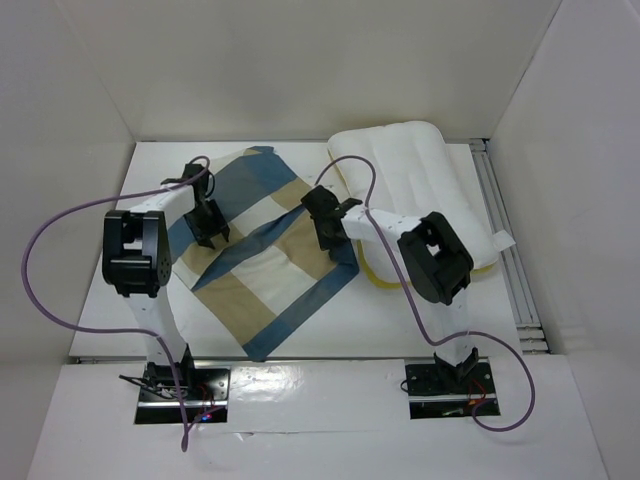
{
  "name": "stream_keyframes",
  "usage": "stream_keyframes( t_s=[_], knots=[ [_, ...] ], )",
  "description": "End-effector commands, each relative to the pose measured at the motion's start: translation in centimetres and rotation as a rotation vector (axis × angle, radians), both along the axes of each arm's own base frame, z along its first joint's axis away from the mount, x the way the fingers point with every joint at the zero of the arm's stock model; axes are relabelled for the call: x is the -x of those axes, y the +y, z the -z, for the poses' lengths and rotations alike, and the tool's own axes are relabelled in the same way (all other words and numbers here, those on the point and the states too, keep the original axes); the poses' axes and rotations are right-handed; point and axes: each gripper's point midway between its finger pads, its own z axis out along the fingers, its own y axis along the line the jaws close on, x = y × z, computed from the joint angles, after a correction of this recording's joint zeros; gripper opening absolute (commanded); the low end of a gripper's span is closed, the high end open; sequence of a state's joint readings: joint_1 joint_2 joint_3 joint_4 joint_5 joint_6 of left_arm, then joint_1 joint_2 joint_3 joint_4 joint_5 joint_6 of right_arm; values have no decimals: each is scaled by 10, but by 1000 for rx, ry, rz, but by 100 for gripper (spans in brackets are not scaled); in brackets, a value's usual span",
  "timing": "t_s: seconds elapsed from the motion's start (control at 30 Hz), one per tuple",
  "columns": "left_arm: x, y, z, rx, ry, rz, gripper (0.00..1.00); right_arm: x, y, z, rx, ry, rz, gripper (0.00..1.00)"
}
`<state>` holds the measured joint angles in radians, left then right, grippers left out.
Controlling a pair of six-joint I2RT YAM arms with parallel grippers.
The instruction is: Put the pillow into the pillowcase
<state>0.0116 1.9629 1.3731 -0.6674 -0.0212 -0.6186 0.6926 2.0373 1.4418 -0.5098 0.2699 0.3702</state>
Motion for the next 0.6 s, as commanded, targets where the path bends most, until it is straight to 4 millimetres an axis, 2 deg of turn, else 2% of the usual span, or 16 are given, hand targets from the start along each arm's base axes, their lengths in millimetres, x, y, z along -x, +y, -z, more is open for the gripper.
stream_keyframes(
  t_s=[0.0, 0.1, 0.17, 0.2, 0.27, 0.3, 0.37, 0.4, 0.5, 0.57],
  knots=[
    [15, 12, 3, -16, 19, -48, 55, -26, 8, -35, -50, -107, 17, 0],
    [29, 21, 10, -25, 50, -83, 55, -37, 7, -50, -99, -144, 30, 0],
    [31, 28, 5, -25, 31, -102, 55, -46, 1, -54, -115, -155, 49, 0],
    [34, 30, 7, -11, 40, -114, 55, -45, 4, -54, -125, -147, 41, 0],
    [31, 31, 4, -12, 21, -115, 55, -55, 7, -71, -156, -179, 25, 0],
    [30, 34, 1, -12, 12, -124, 55, -57, 8, -72, -164, -189, 25, 0],
    [30, 34, 1, -12, 12, -124, 55, -64, 8, -92, -206, -217, 6, 0],
    [35, 37, 0, -11, 21, -133, 55, -66, 12, -94, -223, -229, 0, 0],
    [35, 38, -9, 26, -4, -148, 55, -85, 10, -112, -290, -269, -26, 0],
    [34, 32, -24, 57, -53, -138, 55, -101, 9, -121, -342, -287, -48, 0]
  ],
)
